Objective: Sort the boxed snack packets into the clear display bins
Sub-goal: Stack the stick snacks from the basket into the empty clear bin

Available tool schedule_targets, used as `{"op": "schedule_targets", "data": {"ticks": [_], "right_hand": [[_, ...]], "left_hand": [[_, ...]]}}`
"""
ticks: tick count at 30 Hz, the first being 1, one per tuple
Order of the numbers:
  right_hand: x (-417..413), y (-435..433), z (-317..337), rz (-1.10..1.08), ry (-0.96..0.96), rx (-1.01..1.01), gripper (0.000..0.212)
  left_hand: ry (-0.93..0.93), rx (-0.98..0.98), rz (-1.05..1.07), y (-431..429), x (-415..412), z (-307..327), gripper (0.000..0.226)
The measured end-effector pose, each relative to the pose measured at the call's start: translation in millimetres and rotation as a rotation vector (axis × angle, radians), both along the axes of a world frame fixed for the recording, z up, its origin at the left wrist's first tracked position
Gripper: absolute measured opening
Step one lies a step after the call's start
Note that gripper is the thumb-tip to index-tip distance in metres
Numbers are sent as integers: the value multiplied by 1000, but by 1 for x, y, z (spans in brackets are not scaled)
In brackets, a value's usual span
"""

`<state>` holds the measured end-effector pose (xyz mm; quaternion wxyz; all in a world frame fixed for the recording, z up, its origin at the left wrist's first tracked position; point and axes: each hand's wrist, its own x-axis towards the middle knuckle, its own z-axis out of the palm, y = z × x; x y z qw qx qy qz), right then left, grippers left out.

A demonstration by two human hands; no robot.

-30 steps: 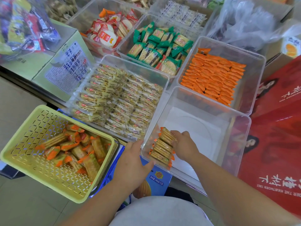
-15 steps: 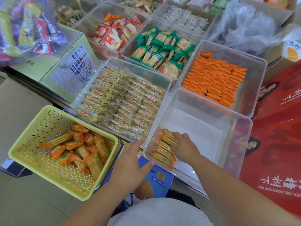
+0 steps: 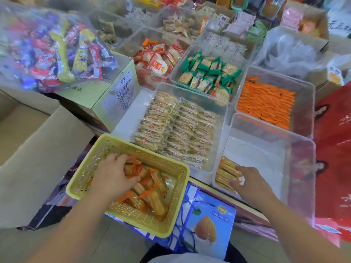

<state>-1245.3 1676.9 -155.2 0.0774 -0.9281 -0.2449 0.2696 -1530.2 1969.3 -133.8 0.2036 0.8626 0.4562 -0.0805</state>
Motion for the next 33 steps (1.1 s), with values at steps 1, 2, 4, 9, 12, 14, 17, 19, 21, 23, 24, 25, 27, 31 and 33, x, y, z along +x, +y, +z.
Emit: {"op": "schedule_targets", "data": {"ticks": [1,2,4,9,12,14,17,19,21,23,24,25,27,31,33], "right_hand": [[-14,5,8,-14,-24,48,55],[-29,12,17,-19,-50,104,51],[-60,30,36,0,-82,231,42],[-141,80,80,165,45,489,42],[-168,111,77,227,242,408,48],[-177,131,67,242,345,285,64],[-183,158,46,209,409,147,82],[-185,170,29,183,410,79,86],[-185,178,10,136,410,6,92],[-184,182,-7,84,414,-63,98],[-183,183,-14,68,426,-93,102],[-183,184,-21,66,444,-118,108],[-184,185,-30,76,459,-151,120],[-187,186,-38,50,395,-203,133],[-187,187,-39,67,385,-259,126]], "left_hand": [[87,-13,-50,11,-7,-4,82],[165,-37,-99,20,-12,-8,90],[290,-102,-171,31,-17,-16,101],[436,-207,-280,37,-16,-27,113],[501,-244,-327,41,-14,-29,132],[538,-250,-360,41,-13,-30,137],[558,-258,-391,43,-13,-30,135],[557,-271,-412,46,-14,-31,129],[529,-265,-438,48,-16,-32,119],[489,-241,-463,50,-18,-32,108],[479,-239,-467,50,-19,-33,104],[473,-249,-464,50,-19,-34,101],[457,-279,-453,50,-19,-35,91],[410,-298,-444,50,-20,-40,73],[451,-292,-454,50,-21,-43,82]]}}
